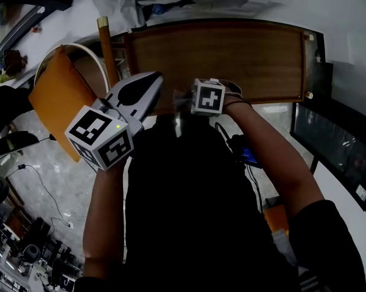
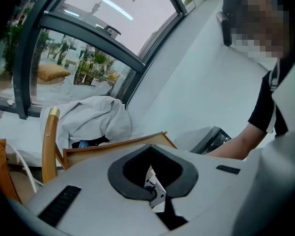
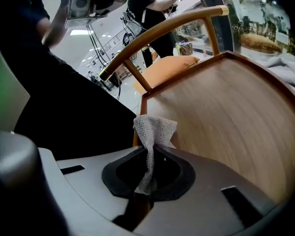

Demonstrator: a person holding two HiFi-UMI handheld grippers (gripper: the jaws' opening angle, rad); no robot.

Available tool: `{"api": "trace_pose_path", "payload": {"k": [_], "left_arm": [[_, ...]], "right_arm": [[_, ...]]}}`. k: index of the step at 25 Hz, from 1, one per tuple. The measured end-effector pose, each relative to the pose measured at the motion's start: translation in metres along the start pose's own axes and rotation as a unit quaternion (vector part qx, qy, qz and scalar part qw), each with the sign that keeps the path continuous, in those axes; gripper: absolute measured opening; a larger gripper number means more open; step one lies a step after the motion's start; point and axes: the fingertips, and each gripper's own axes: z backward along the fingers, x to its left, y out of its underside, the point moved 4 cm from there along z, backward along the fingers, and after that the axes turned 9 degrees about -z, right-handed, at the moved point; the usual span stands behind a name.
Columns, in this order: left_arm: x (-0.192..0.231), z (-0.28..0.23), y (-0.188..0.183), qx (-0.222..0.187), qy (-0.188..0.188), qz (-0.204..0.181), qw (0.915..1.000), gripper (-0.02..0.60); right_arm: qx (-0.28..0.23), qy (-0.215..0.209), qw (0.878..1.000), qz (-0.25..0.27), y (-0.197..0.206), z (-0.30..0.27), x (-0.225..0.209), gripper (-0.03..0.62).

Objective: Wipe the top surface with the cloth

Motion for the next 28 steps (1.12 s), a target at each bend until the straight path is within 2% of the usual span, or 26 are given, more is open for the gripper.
{"api": "trace_pose_path", "payload": {"k": [6, 8, 10, 12, 15, 17, 23, 28], "left_arm": [[-0.005, 0.000, 0.000, 0.000, -0.002, 0.000, 1.0000, 0.012], [-0.006, 0.002, 0.000, -0.001, -0.006, 0.003, 1.0000, 0.012], [-0.006, 0.004, -0.001, -0.003, -0.009, 0.002, 1.0000, 0.012], [-0.004, 0.006, 0.000, -0.004, -0.012, 0.003, 0.9999, 0.012], [-0.004, 0.010, 0.006, -0.004, -0.017, 0.008, 0.9998, 0.012], [-0.005, 0.011, 0.010, 0.000, -0.018, 0.011, 0.9998, 0.012], [-0.009, 0.007, 0.011, -0.007, -0.011, 0.035, 0.9993, 0.012], [-0.010, 0.005, 0.011, -0.004, -0.007, 0.031, 0.9995, 0.012]], "right_arm": [[0.049, -0.051, 0.997, -0.025, 0.009, -0.002, 0.009, 0.037], [0.015, -0.052, 0.998, -0.034, 0.000, 0.007, 0.004, 0.037], [-0.057, 0.002, 0.998, -0.030, -0.018, 0.030, -0.021, 0.037], [-0.103, 0.082, 0.991, -0.009, -0.031, 0.060, -0.053, 0.037], [-0.094, 0.201, 0.975, 0.021, -0.037, 0.098, -0.102, 0.037], [-0.077, 0.247, 0.966, 0.023, -0.035, 0.112, -0.129, 0.037], [-0.059, 0.307, 0.949, 0.034, -0.043, 0.124, -0.166, 0.037], [-0.059, 0.310, 0.948, 0.035, -0.046, 0.121, -0.171, 0.037]]}}
